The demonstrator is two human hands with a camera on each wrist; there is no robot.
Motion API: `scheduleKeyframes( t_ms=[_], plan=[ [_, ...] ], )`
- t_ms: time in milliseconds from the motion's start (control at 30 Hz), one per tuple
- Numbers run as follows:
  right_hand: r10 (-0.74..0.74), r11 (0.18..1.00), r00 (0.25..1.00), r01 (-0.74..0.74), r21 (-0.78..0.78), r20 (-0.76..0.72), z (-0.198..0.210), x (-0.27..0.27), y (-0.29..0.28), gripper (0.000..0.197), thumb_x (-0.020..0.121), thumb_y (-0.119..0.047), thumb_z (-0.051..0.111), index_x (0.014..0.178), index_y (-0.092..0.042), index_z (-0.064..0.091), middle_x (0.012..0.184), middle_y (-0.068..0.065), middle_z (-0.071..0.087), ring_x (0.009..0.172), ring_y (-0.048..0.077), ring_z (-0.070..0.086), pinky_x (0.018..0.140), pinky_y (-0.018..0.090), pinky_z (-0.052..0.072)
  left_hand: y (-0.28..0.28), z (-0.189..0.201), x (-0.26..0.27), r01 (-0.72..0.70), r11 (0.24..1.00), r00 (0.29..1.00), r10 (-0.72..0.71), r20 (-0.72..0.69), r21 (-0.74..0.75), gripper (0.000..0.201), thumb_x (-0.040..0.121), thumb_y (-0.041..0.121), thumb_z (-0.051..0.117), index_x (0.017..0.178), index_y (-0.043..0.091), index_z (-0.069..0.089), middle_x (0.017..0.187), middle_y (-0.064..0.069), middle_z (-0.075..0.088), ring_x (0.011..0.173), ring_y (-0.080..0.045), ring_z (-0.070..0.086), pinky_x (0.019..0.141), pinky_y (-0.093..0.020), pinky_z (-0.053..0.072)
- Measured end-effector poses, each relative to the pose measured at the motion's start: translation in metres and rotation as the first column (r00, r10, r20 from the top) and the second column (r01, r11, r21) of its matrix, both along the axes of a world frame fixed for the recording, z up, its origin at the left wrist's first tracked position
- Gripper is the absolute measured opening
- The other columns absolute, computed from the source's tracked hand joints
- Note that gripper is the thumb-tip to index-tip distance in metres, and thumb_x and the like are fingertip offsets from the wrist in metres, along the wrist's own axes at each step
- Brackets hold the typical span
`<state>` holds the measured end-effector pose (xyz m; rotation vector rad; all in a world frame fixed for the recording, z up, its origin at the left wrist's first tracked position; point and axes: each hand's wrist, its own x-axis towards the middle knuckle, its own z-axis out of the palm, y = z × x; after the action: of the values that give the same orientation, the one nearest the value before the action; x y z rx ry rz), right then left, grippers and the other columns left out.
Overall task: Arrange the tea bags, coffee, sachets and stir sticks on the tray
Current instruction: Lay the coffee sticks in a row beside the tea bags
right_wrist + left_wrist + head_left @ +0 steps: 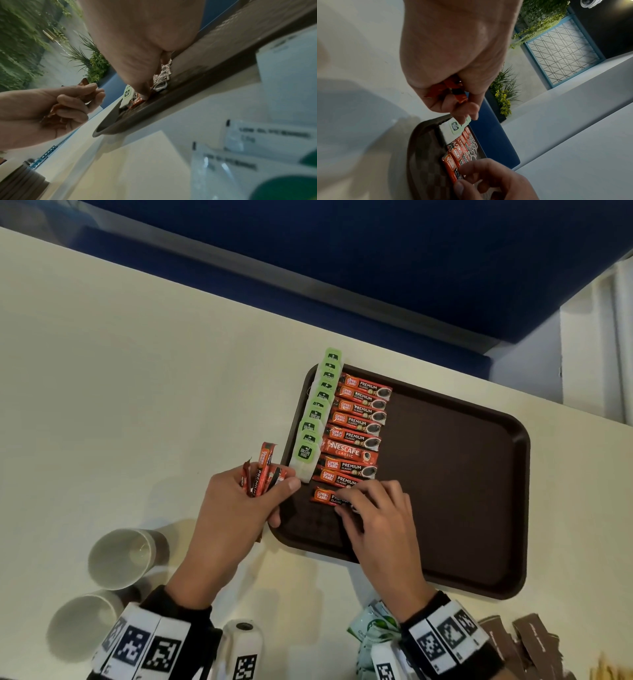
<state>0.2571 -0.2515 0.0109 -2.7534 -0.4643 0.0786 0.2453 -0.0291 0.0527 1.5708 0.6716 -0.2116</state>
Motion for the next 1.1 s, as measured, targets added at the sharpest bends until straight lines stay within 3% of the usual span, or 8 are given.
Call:
scheduleKeyframes(
  t_ms=[433, 633, 700, 767, 833, 900, 1000, 1100],
  plan=[
    [0.000, 1.000, 1.000, 0.000, 0.015, 0.011, -0.001, 0.006, 0.002, 0.024, 0.096, -0.029, 0.076, 0.119, -0.023, 0.075, 0.117, -0.004, 0.068, 0.110, 0.021, 0.054, 0.086, 0.040, 0.051, 0.001, -0.002, 0.001, -0.007, 1.000, 1.000, 0.007, -0.009, 0.001, 0.009, 0.093, 0.030, 0.083, 0.100, 0.025, 0.084, 0.053, -0.003, 0.062, 0.045, -0.008, 0.051, 0.041, -0.019, 0.041],
    [-0.154, 0.935, 0.984, 0.174, 0.308, -0.090, 0.016, 0.006, 0.005, 0.019, 0.098, -0.028, 0.074, 0.117, -0.024, 0.073, 0.114, -0.012, 0.066, 0.107, 0.012, 0.056, 0.088, 0.032, 0.052, -0.006, 0.004, 0.001, 0.080, 0.996, 0.996, -0.078, -0.037, 0.034, 0.037, 0.098, 0.046, 0.072, 0.088, 0.010, 0.074, 0.056, -0.009, 0.070, 0.045, -0.011, 0.061, 0.050, -0.017, 0.048],
    [-0.186, 0.814, 0.936, 0.317, 0.486, -0.300, 0.033, 0.007, 0.007, 0.015, 0.098, -0.026, 0.076, 0.113, -0.026, 0.074, 0.108, -0.014, 0.069, 0.102, 0.011, 0.065, 0.084, 0.024, 0.054, -0.013, 0.009, 0.003, 0.096, 0.995, 0.995, -0.096, -0.036, 0.010, 0.040, 0.101, 0.045, 0.070, 0.085, 0.008, 0.070, 0.057, -0.010, 0.071, 0.042, -0.013, 0.063, 0.048, -0.018, 0.048],
    [-0.079, 0.671, 0.813, 0.472, 0.572, -0.577, 0.053, 0.009, 0.013, 0.015, 0.096, -0.024, 0.079, 0.110, -0.024, 0.074, 0.100, -0.006, 0.075, 0.095, 0.012, 0.071, 0.080, 0.019, 0.055, -0.024, 0.013, 0.004, 0.075, 0.997, 0.997, -0.075, -0.006, -0.007, 0.038, 0.101, 0.043, 0.070, 0.084, 0.010, 0.071, 0.059, -0.011, 0.071, 0.045, -0.020, 0.068, 0.049, -0.021, 0.051],
    [0.076, 0.624, 0.670, 0.545, 0.560, -0.738, 0.067, 0.009, 0.021, 0.020, 0.093, -0.023, 0.082, 0.110, -0.017, 0.072, 0.098, 0.003, 0.078, 0.090, 0.020, 0.075, 0.075, 0.021, 0.056, -0.033, 0.015, 0.005, 0.043, 0.999, 0.999, -0.043, 0.032, 0.016, 0.037, 0.099, 0.043, 0.073, 0.081, 0.011, 0.073, 0.062, -0.010, 0.073, 0.054, -0.026, 0.071, 0.056, -0.026, 0.055],
    [0.163, 0.623, 0.584, 0.564, 0.542, -0.795, 0.071, 0.006, 0.027, 0.027, 0.092, -0.024, 0.083, 0.110, -0.012, 0.069, 0.097, 0.009, 0.079, 0.092, 0.030, 0.076, 0.075, 0.027, 0.058, -0.040, 0.016, 0.006, -0.005, 1.000, 0.999, 0.005, 0.050, 0.001, 0.036, 0.095, 0.044, 0.077, 0.079, 0.011, 0.075, 0.069, -0.007, 0.076, 0.065, -0.027, 0.074, 0.066, -0.032, 0.060],
    [0.159, 0.579, 0.553, 0.619, 0.531, -0.818, 0.070, 0.004, 0.026, 0.024, 0.091, -0.018, 0.084, 0.108, -0.009, 0.069, 0.092, 0.007, 0.079, 0.085, 0.022, 0.076, 0.078, 0.037, 0.061, -0.044, 0.021, 0.007, -0.071, 0.994, 0.997, 0.074, 0.036, -0.088, 0.034, 0.093, 0.044, 0.080, 0.082, 0.012, 0.078, 0.074, -0.005, 0.080, 0.067, -0.023, 0.078, 0.071, -0.047, 0.066],
    [0.172, 0.533, 0.536, 0.655, 0.536, -0.826, 0.072, 0.004, 0.020, 0.015, 0.093, -0.010, 0.081, 0.106, -0.009, 0.075, 0.091, 0.006, 0.078, 0.083, 0.016, 0.073, 0.079, 0.035, 0.062, -0.039, 0.023, 0.008, -0.071, 0.992, 0.995, 0.077, 0.059, -0.109, 0.028, 0.091, 0.039, 0.081, 0.080, 0.013, 0.082, 0.075, -0.005, 0.081, 0.065, -0.019, 0.077, 0.064, -0.037, 0.062]
  ],
)
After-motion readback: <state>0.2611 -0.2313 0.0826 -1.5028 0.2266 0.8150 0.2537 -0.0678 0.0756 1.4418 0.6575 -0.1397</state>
